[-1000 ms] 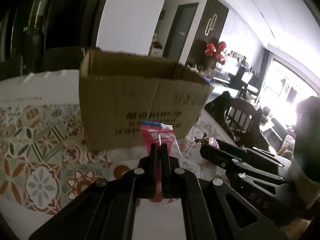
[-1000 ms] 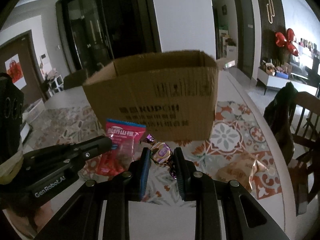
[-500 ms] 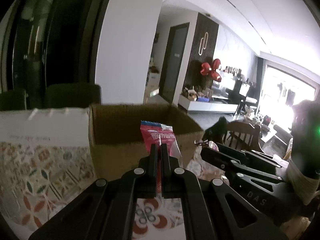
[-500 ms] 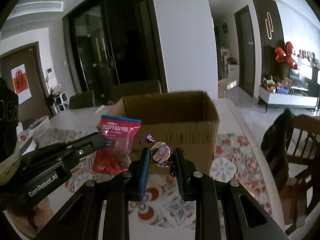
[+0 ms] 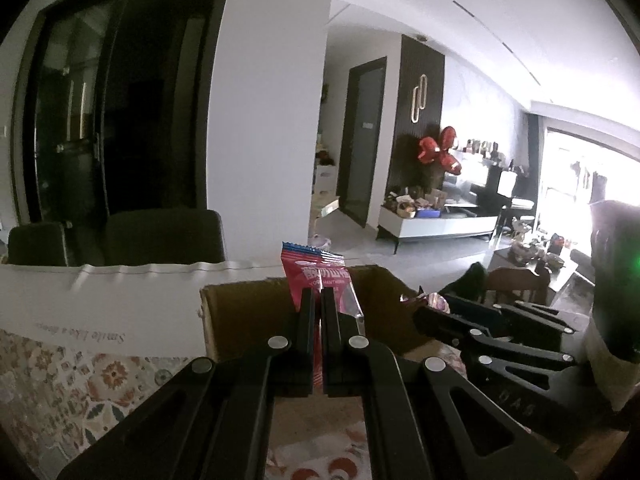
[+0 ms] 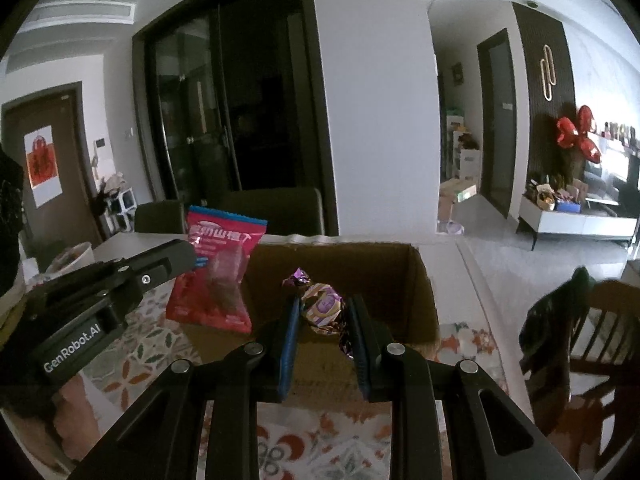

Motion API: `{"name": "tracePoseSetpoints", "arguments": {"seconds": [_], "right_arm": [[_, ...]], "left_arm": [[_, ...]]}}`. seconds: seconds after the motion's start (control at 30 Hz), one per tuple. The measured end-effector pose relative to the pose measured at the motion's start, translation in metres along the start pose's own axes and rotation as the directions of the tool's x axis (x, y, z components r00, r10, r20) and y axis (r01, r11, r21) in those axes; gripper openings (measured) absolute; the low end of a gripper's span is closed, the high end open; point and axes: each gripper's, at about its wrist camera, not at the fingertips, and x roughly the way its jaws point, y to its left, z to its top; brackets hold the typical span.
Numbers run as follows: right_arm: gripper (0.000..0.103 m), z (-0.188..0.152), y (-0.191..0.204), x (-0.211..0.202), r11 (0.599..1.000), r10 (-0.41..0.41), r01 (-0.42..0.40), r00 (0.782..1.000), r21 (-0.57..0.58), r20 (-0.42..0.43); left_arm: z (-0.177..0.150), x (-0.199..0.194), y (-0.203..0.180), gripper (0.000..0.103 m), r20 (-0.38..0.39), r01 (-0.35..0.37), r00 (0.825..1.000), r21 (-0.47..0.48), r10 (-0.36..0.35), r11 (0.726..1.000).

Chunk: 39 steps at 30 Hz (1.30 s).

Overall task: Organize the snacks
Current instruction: 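Carry both snacks over the box and open both grippers inside, then withdraw both tools from the box toward the last two snacks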

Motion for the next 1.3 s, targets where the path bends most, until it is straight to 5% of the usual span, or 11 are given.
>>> {"name": "tracePoseSetpoints", "arguments": {"seconds": [0.3, 0.33, 0.37, 0.4, 0.6, 1.07, 1.3], "right_arm": [[0.027, 0.020, -0.009, 0.041, 0.999, -0.019, 0.018, 0.998, -0.027, -0.067], [0.029, 0.021, -0.010, 0.045, 0.999, -0.026, 0.024, 0.997, -0.029, -0.077], [0.041, 0.021, -0.011, 0.049, 0.999, -0.038, 0.035, 0.995, -0.032, -0.095], [0.053, 0.022, -0.013, 0.052, 0.999, -0.048, 0.045, 0.994, -0.029, -0.103], [0.055, 0.018, -0.015, 0.042, 0.996, -0.091, 0.089, 0.993, -0.028, -0.076], [0.068, -0.014, -0.010, -0.023, 0.990, -0.137, 0.136, 0.991, -0.020, -0.005], [0.068, -0.031, -0.015, -0.052, 0.989, -0.150, 0.150, 0.989, 0.009, 0.006]], "left_arm": [[0.006, 0.047, 0.019, 0.010, -0.084, -0.062, 0.995, -0.016, 0.061, 0.998], [0.006, 0.050, 0.022, 0.026, -0.091, -0.071, 0.993, -0.020, 0.069, 0.997], [0.005, 0.051, 0.023, 0.046, -0.098, -0.083, 0.992, -0.026, 0.080, 0.996], [0.003, 0.050, 0.025, 0.051, -0.097, -0.090, 0.992, -0.031, 0.087, 0.995], [-0.004, 0.031, 0.016, 0.063, -0.076, -0.143, 0.987, 0.017, 0.144, 0.990], [-0.028, -0.025, -0.021, 0.092, -0.045, -0.141, 0.989, 0.063, 0.144, 0.988], [-0.042, -0.040, -0.040, 0.095, -0.042, -0.123, 0.991, 0.095, 0.127, 0.988]]}}
